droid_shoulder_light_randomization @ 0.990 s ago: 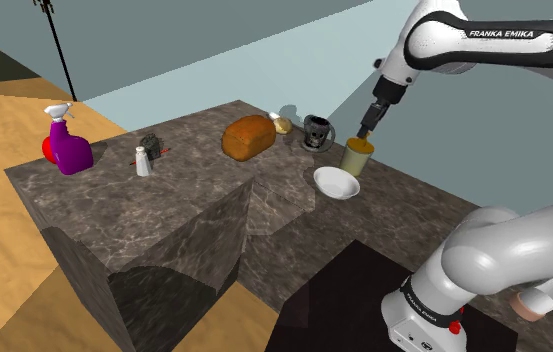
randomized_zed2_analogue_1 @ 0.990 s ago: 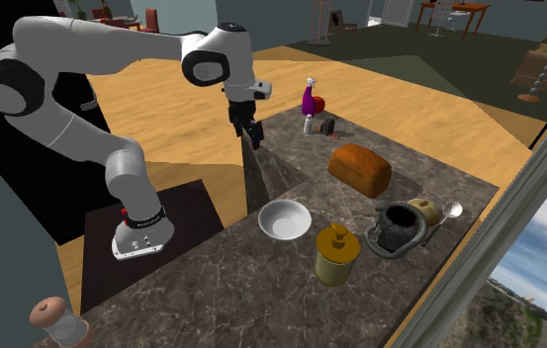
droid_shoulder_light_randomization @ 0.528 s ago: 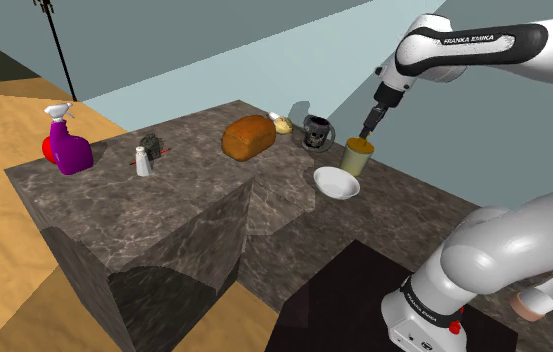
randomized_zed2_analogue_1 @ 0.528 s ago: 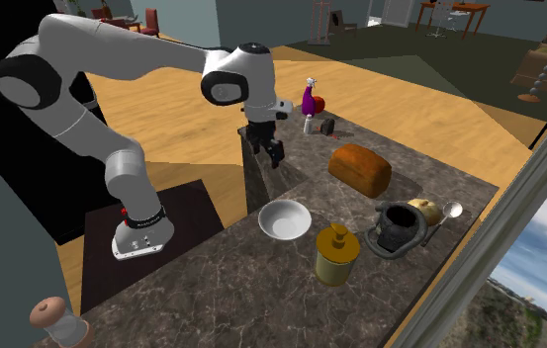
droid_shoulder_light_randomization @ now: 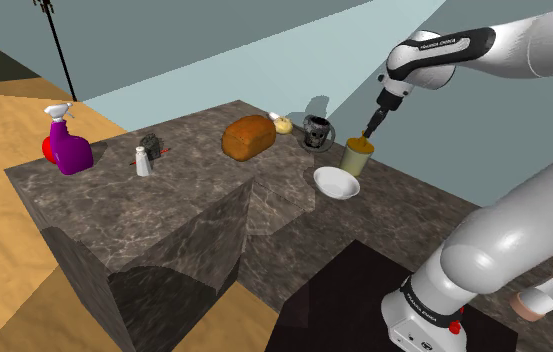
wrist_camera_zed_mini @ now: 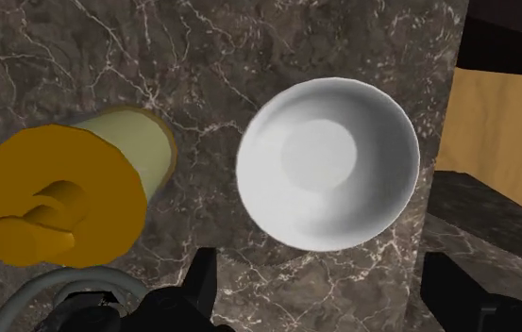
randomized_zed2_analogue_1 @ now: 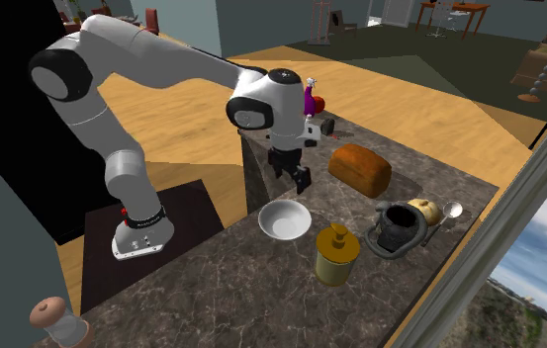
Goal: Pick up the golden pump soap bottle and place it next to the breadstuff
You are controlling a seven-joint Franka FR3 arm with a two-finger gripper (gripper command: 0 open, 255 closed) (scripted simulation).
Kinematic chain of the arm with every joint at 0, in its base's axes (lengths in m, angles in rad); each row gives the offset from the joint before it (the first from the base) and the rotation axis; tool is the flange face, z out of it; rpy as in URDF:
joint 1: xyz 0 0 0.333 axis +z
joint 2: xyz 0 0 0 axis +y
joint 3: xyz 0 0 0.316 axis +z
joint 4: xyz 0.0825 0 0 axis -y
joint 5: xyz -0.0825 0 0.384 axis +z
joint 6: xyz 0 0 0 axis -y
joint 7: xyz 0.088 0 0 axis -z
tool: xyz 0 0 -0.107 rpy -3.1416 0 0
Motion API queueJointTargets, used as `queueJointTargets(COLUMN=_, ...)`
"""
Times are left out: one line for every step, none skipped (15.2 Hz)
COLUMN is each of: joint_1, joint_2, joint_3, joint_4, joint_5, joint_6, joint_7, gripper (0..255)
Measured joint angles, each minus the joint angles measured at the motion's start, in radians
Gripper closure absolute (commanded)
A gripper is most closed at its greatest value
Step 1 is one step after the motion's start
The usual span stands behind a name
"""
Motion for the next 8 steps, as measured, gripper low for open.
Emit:
queueJointTargets(joint_1=0.002, joint_2=0.040, joint_3=-0.016, joint_4=0.028, joint_5=0.023, joint_6=0.006, joint_7=-0.032, gripper=0)
queueJointTargets(joint_1=0.000, joint_2=0.070, joint_3=-0.029, joint_4=0.049, joint_5=0.043, joint_6=0.011, joint_7=-0.061, gripper=0)
queueJointTargets(joint_1=-0.005, joint_2=0.116, joint_3=-0.049, joint_4=0.079, joint_5=0.072, joint_6=0.019, joint_7=-0.103, gripper=0)
queueJointTargets(joint_1=-0.010, joint_2=0.159, joint_3=-0.062, joint_4=0.114, joint_5=0.102, joint_6=0.017, joint_7=-0.139, gripper=0)
queueJointTargets(joint_1=-0.017, joint_2=0.194, joint_3=-0.073, joint_4=0.141, joint_5=0.127, joint_6=0.016, joint_7=-0.173, gripper=0)
queueJointTargets(joint_1=-0.028, joint_2=0.238, joint_3=-0.084, joint_4=0.177, joint_5=0.159, joint_6=0.013, joint_7=-0.211, gripper=0)
queueJointTargets(joint_1=-0.039, joint_2=0.287, joint_3=-0.089, joint_4=0.220, joint_5=0.194, joint_6=0.007, joint_7=-0.245, gripper=0)
queueJointTargets(joint_1=-0.055, joint_2=0.331, joint_3=-0.093, joint_4=0.247, joint_5=0.227, joint_6=0.011, joint_7=-0.281, gripper=0)
